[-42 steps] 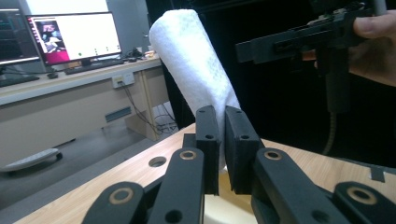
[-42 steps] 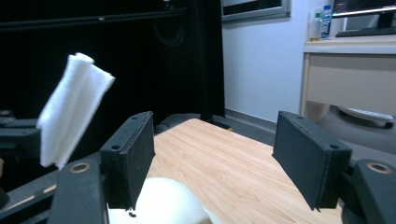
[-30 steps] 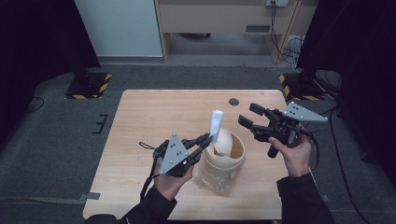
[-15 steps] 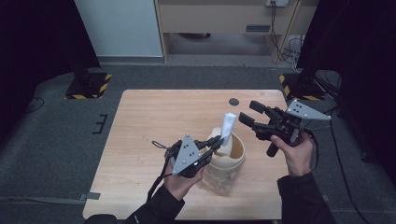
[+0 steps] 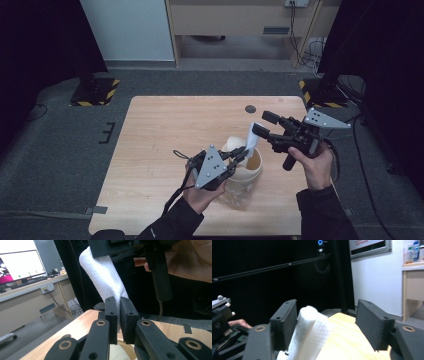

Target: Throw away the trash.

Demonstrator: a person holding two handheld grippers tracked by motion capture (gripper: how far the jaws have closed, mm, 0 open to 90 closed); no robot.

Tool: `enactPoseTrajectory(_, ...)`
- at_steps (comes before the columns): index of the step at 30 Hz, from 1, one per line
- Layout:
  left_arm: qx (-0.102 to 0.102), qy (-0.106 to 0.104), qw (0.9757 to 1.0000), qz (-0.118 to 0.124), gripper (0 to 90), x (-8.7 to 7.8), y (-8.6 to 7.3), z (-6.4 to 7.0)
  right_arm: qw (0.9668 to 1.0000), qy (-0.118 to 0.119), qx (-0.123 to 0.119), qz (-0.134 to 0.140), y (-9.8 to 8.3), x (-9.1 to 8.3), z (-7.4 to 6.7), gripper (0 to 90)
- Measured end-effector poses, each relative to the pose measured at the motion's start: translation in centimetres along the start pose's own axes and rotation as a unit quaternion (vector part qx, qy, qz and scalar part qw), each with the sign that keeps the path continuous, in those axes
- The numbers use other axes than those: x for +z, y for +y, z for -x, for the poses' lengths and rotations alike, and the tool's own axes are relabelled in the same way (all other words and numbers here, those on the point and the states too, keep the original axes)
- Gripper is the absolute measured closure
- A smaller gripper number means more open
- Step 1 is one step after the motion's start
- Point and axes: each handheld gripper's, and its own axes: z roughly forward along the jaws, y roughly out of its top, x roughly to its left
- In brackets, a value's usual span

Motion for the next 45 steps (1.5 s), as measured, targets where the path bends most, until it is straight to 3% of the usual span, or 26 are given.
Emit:
enactPoseTrajectory(4,0.001,0.001,1.0,0.002,84.9,0.0,0.1,0.1,0.9999,0.009,0.007,-0.006,-0.1,0.0,-0.1,40.2)
enactPoseTrajectory(16,-0.004,-0.002,1.0,-0.005,84.8,0.3,-0.1,0.1,0.9984,0.046,0.019,-0.027,-0.3,-0.2,-0.5,79.8)
enactPoseTrajectory(22,-0.029,-0.005,0.9995,0.005,81.0,0.1,-0.1,-0.1,0.9986,0.049,0.014,-0.018,-0.2,-0.4,-0.5,83.2)
enactPoseTrajectory(25,-0.036,0.0,0.9994,-0.001,76.7,-0.5,-0.2,-0.4,0.9989,0.045,0.012,-0.006,0.0,-0.7,-0.5,83.4)
enactPoseTrajectory(31,-0.067,0.013,0.9976,-0.01,69.2,-2.6,-1.3,-1.9,0.9996,0.028,0.004,0.008,0.5,-1.5,-0.2,83.3)
enactPoseTrajectory(35,-0.078,0.037,0.996,-0.023,64.6,-4.6,-2.6,-3.3,0.9998,0.016,0.0,0.015,0.7,-2.0,0.1,83.2)
enactPoseTrajectory(39,-0.091,0.067,0.9917,-0.06,59.8,-6.8,-5.0,-5.1,0.9998,-0.007,-0.005,0.018,0.4,-2.6,0.7,83.0)
enactPoseTrajectory(42,-0.115,0.09,0.985,-0.092,55.6,-8.1,-7.3,-6.5,0.9996,-0.025,-0.007,0.016,-0.1,-3.0,1.2,83.0)
enactPoseTrajectory(45,-0.142,0.11,0.9758,-0.125,51.6,-9.2,-9.6,-7.7,0.9992,-0.036,-0.009,0.012,-0.6,-3.2,1.6,83.0)
